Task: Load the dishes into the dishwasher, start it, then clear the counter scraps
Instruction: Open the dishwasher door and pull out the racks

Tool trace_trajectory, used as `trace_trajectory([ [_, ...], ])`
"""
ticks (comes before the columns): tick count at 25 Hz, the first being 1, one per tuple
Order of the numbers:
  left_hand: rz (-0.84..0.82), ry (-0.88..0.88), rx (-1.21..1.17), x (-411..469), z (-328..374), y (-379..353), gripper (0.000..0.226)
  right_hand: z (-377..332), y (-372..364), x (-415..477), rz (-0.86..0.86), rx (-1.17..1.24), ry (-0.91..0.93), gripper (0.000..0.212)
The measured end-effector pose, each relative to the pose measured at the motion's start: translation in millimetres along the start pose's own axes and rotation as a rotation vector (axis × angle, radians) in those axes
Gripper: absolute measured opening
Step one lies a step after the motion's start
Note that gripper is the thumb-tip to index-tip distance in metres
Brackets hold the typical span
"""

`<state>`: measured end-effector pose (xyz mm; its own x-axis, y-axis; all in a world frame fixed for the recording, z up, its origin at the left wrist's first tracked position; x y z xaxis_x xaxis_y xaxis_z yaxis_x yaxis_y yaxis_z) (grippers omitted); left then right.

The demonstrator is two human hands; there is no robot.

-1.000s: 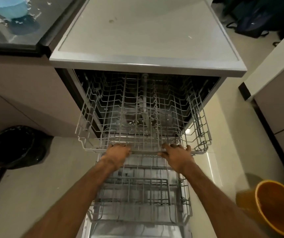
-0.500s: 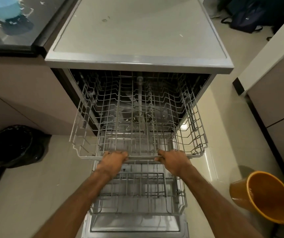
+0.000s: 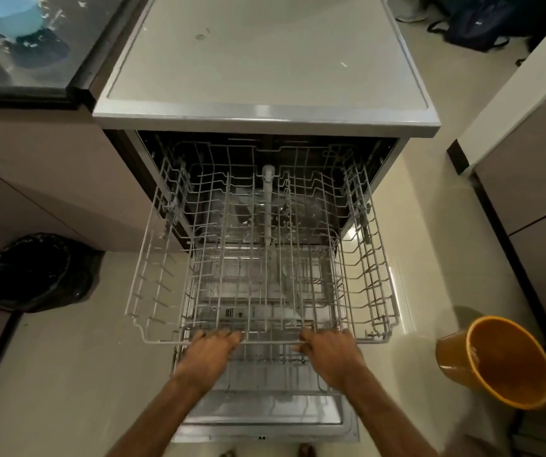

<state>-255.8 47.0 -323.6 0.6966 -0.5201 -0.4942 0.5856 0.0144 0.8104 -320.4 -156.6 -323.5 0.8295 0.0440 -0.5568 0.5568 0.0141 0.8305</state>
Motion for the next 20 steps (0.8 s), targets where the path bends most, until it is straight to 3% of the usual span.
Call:
trace_trajectory([
  [11,0.026,0.027,0.028,-36,16,-14,0.048,-10,-8,-41,0.016,-0.075,-0.021,0.045],
  [20,0.018,0.033,0.026,-69,10,-26,0.04,-33,-27,-66,-0.023,0.0,-0.067,0.046],
])
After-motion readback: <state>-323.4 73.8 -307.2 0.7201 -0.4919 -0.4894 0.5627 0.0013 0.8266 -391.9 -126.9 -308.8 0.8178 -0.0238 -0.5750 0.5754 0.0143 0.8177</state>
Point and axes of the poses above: each hand's wrist, its own x-axis towards the middle knuckle, its own y-axis out of the back of the hand, z = x × y, the point moved 8 cm from there along x, towards the middle knuckle, and after that the axes turned 11 degrees about -x, right-handed, at the moved point
